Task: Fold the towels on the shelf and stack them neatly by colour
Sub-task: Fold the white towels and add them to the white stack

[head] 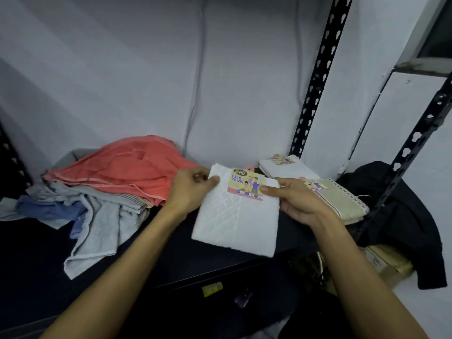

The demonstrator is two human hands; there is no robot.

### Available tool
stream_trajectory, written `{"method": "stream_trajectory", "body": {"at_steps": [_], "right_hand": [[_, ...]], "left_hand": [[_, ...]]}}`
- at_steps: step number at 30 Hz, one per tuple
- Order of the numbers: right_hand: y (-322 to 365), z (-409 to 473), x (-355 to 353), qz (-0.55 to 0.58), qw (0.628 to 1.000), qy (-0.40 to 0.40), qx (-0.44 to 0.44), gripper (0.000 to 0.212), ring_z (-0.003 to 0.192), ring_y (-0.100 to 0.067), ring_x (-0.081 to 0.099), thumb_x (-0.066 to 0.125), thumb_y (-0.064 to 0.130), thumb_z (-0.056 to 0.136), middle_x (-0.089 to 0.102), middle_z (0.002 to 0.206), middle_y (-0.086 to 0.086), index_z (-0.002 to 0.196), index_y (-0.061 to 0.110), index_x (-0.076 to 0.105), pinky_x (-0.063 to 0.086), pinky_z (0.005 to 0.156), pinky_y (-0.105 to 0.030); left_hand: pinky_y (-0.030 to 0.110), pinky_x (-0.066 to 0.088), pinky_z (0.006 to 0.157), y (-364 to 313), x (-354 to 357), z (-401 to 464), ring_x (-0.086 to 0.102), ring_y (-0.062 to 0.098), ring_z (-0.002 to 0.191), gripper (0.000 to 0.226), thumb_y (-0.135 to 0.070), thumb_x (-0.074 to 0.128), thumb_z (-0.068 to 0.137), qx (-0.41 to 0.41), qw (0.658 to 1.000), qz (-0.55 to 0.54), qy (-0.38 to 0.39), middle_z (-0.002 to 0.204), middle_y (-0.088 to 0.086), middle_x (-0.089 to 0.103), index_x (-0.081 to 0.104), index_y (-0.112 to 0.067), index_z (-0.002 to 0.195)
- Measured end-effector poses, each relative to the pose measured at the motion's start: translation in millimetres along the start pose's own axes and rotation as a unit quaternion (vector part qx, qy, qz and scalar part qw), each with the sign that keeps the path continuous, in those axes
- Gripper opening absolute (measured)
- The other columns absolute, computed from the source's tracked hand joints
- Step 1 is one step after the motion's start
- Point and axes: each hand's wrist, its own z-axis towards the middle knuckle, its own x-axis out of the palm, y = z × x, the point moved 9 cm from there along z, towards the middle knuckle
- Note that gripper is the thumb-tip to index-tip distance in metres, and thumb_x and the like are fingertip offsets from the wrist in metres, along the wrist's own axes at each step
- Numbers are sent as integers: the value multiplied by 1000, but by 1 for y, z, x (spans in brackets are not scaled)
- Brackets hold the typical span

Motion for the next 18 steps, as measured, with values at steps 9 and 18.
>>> {"method": "stream_trajectory", "body": {"at_steps": [9, 18], "right_hand": [[-36, 75, -12, -394, 905, -156, -29, 36, 93, -23, 59, 81, 20, 83, 60, 101, -4, 108, 9, 57, 47, 76, -31], [-60, 42, 57, -626, 761, -112, -133, 46, 148, -22, 28, 28, 35, 108, 35, 159, -3, 148, 18, 45, 20, 118, -37]], "left_hand": [[33, 48, 64, 67, 28, 9, 66, 26, 82, 13, -21, 67, 92, -28, 959, 282, -24, 84, 3, 66, 67, -8, 91], [47, 33, 115, 64, 91, -6, 46, 35, 135, 38, -15, 41, 102, 74, 948, 294, 98, 140, 14, 56, 54, -5, 137]]}}
